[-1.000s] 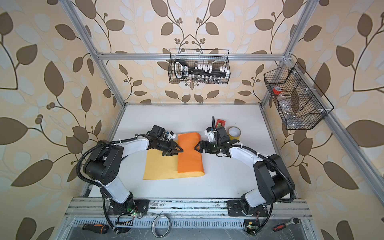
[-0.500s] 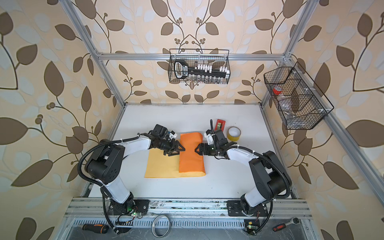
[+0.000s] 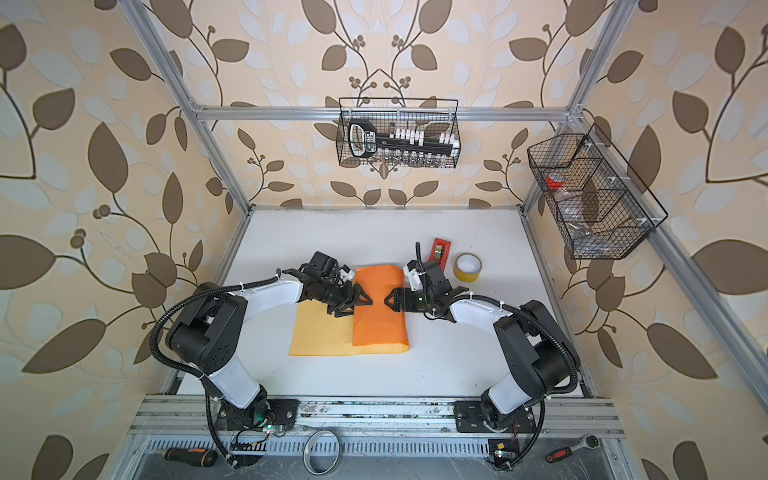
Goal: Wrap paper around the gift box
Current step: 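Hold the orange flap in place over the box with both grippers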
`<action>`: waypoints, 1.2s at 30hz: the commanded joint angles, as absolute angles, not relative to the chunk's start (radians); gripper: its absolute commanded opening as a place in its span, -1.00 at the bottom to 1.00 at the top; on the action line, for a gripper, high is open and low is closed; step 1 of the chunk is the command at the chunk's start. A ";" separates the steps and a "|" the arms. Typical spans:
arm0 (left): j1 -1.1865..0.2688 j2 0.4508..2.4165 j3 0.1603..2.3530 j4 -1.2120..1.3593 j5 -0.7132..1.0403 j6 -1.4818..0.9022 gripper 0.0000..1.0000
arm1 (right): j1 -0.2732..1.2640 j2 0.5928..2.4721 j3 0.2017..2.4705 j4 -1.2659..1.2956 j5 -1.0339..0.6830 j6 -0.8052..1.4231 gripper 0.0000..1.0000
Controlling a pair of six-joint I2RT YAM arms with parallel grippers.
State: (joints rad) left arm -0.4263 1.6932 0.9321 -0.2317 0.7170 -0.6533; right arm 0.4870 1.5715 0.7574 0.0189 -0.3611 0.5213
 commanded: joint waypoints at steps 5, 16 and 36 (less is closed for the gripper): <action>-0.440 1.703 0.930 -0.266 0.683 -0.630 -0.10 | 0.489 1.575 0.745 -0.079 -0.306 0.508 0.75; -0.440 1.700 0.901 -0.261 0.667 -0.630 -0.41 | 0.428 1.450 0.786 -0.150 -0.385 0.490 0.87; -0.440 1.756 0.891 -0.206 0.707 -0.629 -0.49 | 0.358 1.585 0.816 -0.071 -0.518 0.513 0.83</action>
State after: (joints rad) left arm -0.4263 1.7054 0.9138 -0.1276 0.7856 -0.6353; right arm 0.3679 1.5700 0.7910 -0.0853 -0.4854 0.5163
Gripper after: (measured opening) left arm 0.275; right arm 0.918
